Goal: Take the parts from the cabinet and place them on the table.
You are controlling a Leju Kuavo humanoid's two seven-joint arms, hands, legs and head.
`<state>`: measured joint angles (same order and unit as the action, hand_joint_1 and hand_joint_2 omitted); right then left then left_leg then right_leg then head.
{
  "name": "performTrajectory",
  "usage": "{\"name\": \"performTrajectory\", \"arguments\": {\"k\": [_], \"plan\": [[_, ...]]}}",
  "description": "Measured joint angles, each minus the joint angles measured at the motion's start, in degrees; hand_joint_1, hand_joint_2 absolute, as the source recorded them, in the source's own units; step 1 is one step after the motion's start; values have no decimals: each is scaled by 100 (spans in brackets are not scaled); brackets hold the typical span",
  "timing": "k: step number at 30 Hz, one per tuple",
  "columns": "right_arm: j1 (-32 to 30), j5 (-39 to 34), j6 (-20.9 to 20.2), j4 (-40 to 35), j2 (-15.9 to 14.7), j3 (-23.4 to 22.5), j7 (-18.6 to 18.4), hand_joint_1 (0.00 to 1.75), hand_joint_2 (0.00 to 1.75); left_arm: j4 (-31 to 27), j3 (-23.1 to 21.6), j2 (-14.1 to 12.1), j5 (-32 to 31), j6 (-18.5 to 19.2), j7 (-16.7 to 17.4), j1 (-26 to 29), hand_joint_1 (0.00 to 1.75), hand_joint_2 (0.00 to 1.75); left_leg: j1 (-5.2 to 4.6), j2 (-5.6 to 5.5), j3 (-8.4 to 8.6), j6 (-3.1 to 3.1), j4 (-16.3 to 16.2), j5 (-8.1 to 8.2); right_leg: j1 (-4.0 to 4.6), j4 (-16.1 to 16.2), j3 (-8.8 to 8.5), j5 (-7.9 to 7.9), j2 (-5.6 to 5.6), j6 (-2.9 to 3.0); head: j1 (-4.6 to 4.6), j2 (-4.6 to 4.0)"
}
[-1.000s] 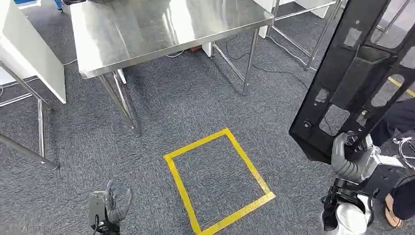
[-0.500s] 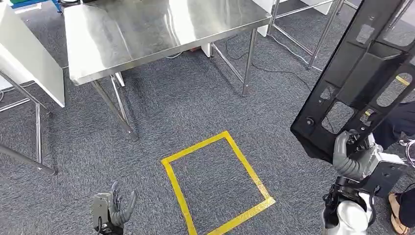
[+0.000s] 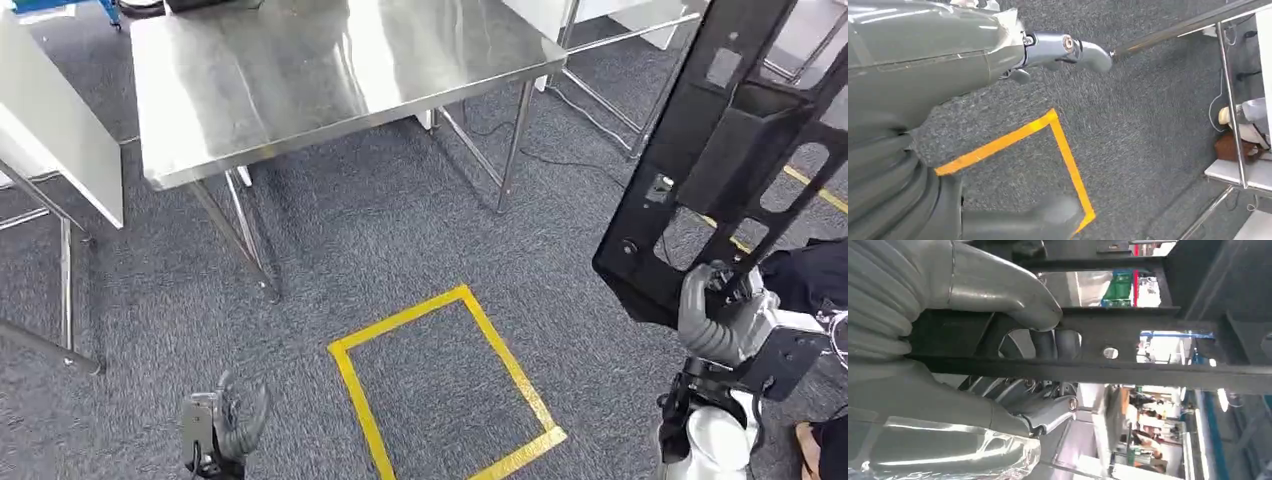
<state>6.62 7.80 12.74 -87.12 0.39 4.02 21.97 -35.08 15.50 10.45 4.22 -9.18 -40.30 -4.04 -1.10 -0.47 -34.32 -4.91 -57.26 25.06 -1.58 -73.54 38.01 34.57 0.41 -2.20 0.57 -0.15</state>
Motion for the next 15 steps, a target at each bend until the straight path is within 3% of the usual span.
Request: {"name": "performTrajectory", "arguments": {"k": [1, 2, 4, 5, 6, 7, 8, 9, 10, 11, 12, 13, 14, 15], "plan": [[-1, 4, 0, 9, -7, 0, 0, 175, 175, 7, 0, 4, 4, -7, 0, 13, 0, 175, 0, -11, 33, 10, -3, 37, 10, -215, 220, 80, -1, -27, -11, 0], [-2, 9, 0, 20, -9, 0, -4, 175, 175, 13, -2, 15, 7, -9, 2, 21, 0, 175, 0, -24, 73, 23, -4, 73, 7, -162, 288, 38, -2, -76, 0, 0], [0, 9, 0, 26, -11, 0, -4, 175, 175, 13, -4, 24, 9, -15, 2, 20, 0, 175, 4, -57, 190, 66, -12, 165, -13, 559, 114, -413, -5, -252, -15, 0], [2, 9, 0, 26, -13, 0, -4, 175, 175, 13, -4, 28, 15, -31, 2, 21, 0, 175, 9, -65, 254, 97, -26, 226, -31, 1055, -43, -729, -13, -315, -15, 0], [1, 7, 0, 42, -13, 0, -2, 175, 175, 15, -4, 26, 24, -33, 0, 22, 0, 175, 0, -68, 249, 143, -48, 290, -28, 1386, -116, -1017, -30, -331, -33, 0], [10, 4, 0, 55, -24, 0, -2, 175, 175, 15, -4, 24, 44, -39, 4, 27, 0, 175, -22, -80, 271, 176, -85, 334, 23, 1476, -85, -853, -31, -159, -35, 0], [7, 7, -2, 57, -29, 0, -2, 175, 175, 13, -7, 22, 57, -37, 4, 24, 0, 175, -33, -72, 221, 201, -74, 353, 28, 1455, -163, -924, -23, -62, -27, 0], [3, 7, -2, 57, -28, -2, -2, 175, 175, 13, -9, 22, 59, -35, 2, 32, 0, 175, -30, -72, 245, 219, -97, 355, 24, 1463, -133, -924, -17, 4, -11, 0], [2, 7, -2, 57, -31, -2, -4, 175, 175, 13, -13, 22, 61, -28, 2, 35, 0, 175, -21, -73, 269, 239, -92, 369, 22, 1460, -172, -923, -12, 39, -9, 0], [4, 7, -2, 57, -28, 0, -2, 175, 175, 11, -17, -15, 63, -28, 2, 32, 0, 175, -16, -66, 257, 264, -163, 395, -43, 1484, -259, -912, -9, 53, -7, 0], [10, 4, -2, 57, -28, -2, -2, 175, 175, 11, -33, -7, 63, -24, -2, 25, 0, 175, -11, -48, 163, 308, -394, 395, -44, 1507, -331, -878, -17, 104, 4, 0], [23, 4, -2, 57, -28, 0, -2, 175, 175, 11, -44, -7, 63, -24, 0, 17, 0, 175, 21, -35, -41, 349, -744, 443, -45, 1516, -371, -850, -20, 140, 29, 0], [35, 4, -2, 57, -28, 2, -2, 175, 175, 11, -44, -11, 66, -22, 0, 22, 0, 175, 60, -31, -306, 395, -1145, 572, -41, 1516, -405, -820, -20, 177, 20, 0], [30, 4, -2, 57, -24, 2, -2, 175, 175, 13, -46, -11, 68, -22, 0, 39, 0, 175, 92, -25, -595, 434, -1535, 769, -40, 1516, -445, -771, -18, 174, 24, 0]]}}
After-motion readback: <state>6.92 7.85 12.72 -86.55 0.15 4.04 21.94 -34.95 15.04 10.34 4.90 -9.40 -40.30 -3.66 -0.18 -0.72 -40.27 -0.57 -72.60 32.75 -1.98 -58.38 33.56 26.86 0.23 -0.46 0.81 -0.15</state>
